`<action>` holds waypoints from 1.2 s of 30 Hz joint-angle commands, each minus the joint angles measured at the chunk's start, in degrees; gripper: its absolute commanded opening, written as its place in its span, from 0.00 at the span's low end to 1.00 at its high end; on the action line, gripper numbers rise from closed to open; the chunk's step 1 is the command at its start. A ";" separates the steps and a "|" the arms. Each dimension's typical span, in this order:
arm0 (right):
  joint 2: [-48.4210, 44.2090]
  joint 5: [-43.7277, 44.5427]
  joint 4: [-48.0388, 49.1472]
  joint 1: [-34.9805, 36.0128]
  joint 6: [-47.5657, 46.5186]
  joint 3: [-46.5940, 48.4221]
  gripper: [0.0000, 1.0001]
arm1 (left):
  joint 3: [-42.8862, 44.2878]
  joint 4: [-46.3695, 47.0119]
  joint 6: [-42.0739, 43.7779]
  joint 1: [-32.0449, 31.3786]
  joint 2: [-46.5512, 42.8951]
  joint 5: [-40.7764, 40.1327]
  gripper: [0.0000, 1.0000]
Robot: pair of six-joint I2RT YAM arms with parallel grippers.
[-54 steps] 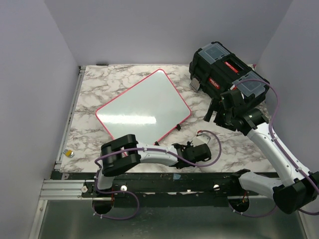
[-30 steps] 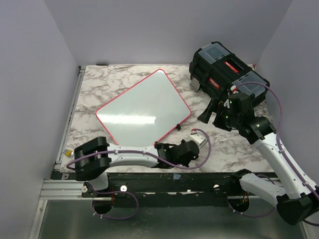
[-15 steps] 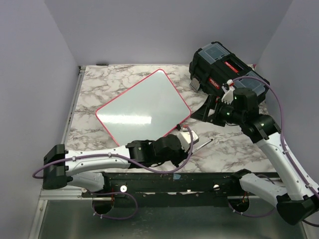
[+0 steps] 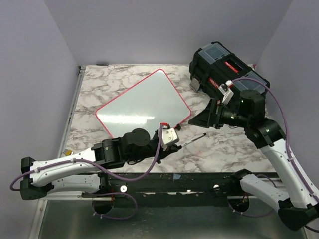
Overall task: Write a sentence on the whiteboard
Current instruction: Pass from the left arm to the right
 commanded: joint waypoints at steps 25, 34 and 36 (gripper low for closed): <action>-0.26 -16.93 1.15 -0.10 -2.10 -1.81 0.79 | 13.51 -12.38 16.13 11.54 6.45 17.58 0.00; -0.33 -16.17 -1.50 -0.07 -3.21 -2.43 0.69 | 18.34 -14.53 18.47 12.91 10.33 18.17 0.00; -0.38 -16.20 -1.22 -0.05 -2.85 -2.95 0.68 | 19.26 -14.93 19.17 12.95 11.12 18.27 0.00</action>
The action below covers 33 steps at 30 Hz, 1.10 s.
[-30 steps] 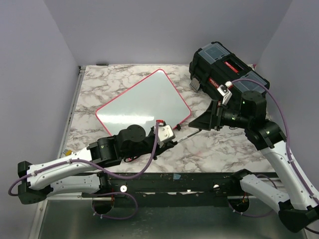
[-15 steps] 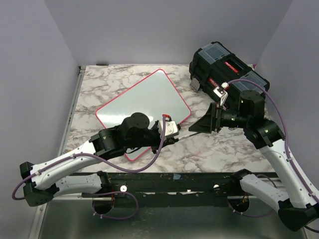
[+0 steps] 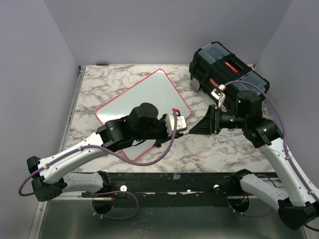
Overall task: Write a sentence on the whiteboard
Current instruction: Pass from the left arm to the right
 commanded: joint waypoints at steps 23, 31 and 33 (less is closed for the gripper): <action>-1.68 0.83 2.96 -0.07 3.62 -4.57 0.50 | 10.86 -6.79 5.76 1.03 9.07 5.05 0.00; -2.59 0.88 5.84 -0.06 6.16 -6.57 0.46 | 10.60 -5.76 4.55 1.07 9.52 4.87 0.00; -2.71 1.51 5.68 -0.06 6.15 -6.42 0.46 | 10.78 -5.89 4.44 1.07 9.69 4.96 0.00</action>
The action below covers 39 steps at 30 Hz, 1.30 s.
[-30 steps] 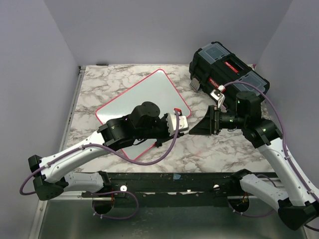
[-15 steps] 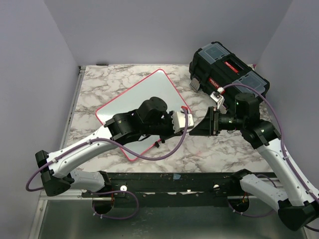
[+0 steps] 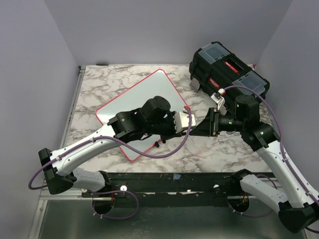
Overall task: Write a sentence on the whiteboard
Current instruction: Pass from the left arm to the right
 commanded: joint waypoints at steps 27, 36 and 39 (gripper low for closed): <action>-1.17 -0.74 2.82 -0.05 3.01 -0.81 0.40 | 4.38 0.82 2.11 -0.08 1.63 3.73 0.00; -0.69 -0.65 2.53 -0.02 2.84 -0.48 0.39 | 5.97 0.47 2.49 -0.09 3.22 4.34 0.00; -0.60 -0.41 2.83 -0.02 2.86 -0.76 0.37 | 6.21 0.46 2.57 -0.05 3.50 4.39 0.00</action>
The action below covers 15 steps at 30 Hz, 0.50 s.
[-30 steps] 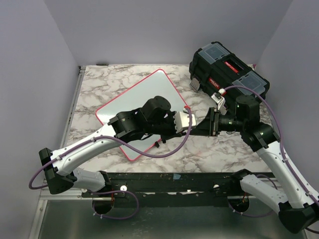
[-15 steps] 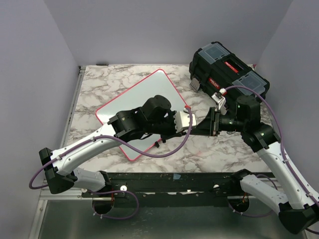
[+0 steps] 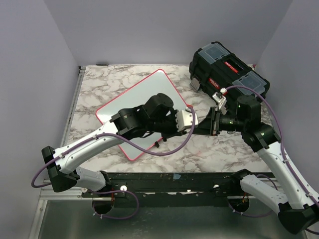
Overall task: Write a sentence on the whiteboard
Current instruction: Pass from the left arm to the right
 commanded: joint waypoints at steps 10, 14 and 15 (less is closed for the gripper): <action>0.05 -0.87 1.10 0.34 -0.11 -1.28 0.23 | 2.38 3.74 1.81 -0.42 1.01 3.24 0.00; -0.02 -0.85 1.10 0.36 -0.33 -1.65 0.15 | 2.32 3.75 2.18 -0.44 1.04 3.09 0.00; -0.04 -0.90 1.05 0.33 -0.38 -1.65 0.15 | 2.26 3.78 2.27 -0.43 1.07 2.98 0.00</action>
